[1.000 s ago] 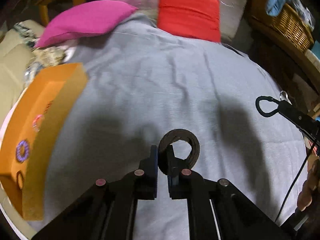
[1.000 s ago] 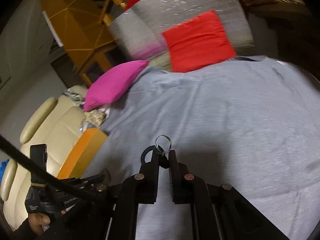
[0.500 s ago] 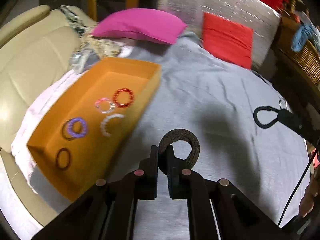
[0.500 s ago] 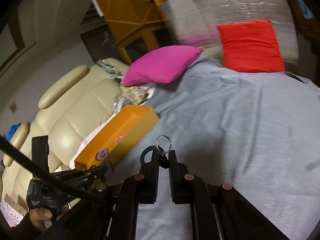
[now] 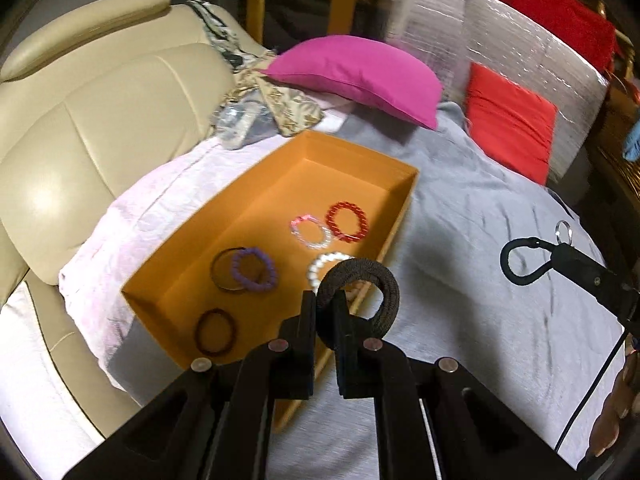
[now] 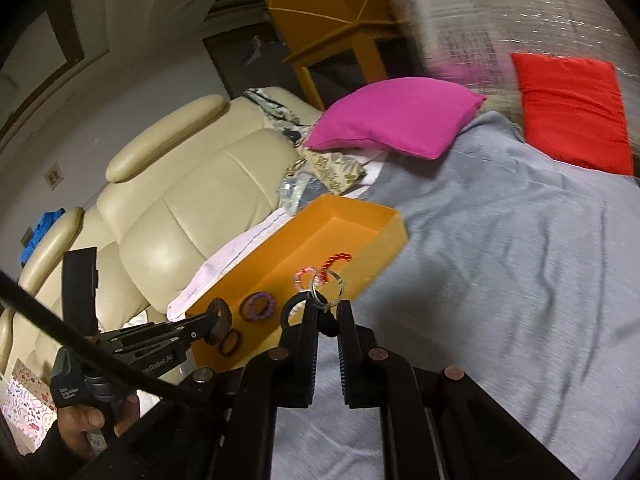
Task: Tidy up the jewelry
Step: 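Carry the dark ring with the left tool while the right tool carries the black hair tie to the tray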
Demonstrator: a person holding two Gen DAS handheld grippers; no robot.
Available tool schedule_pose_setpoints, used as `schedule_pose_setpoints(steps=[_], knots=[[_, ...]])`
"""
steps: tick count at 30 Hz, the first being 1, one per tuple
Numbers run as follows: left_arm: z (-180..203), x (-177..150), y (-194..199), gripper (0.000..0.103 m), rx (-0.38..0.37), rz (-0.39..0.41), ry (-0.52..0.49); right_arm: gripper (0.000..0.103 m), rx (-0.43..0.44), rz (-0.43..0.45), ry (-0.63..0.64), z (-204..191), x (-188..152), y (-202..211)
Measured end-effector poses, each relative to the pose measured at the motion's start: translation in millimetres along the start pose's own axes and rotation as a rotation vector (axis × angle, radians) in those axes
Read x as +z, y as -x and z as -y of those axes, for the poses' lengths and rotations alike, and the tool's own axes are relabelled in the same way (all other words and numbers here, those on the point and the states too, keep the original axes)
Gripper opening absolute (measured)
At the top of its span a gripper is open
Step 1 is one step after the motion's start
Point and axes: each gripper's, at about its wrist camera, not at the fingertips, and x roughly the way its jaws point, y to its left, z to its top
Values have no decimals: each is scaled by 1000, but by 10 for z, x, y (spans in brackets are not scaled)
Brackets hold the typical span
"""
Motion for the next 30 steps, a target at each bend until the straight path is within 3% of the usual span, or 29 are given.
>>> schedule_pose_setpoints(steps=[12, 22, 30], knots=[[-594, 205, -67, 8, 48, 10, 103, 10, 13, -31, 27, -210, 299, -492], [-644, 319, -270, 8, 42, -21, 122, 10, -10, -72, 65, -341, 666, -1002], [-617, 241, -504, 8, 34, -68, 109, 10, -40, -154, 101, -406, 786, -1561]])
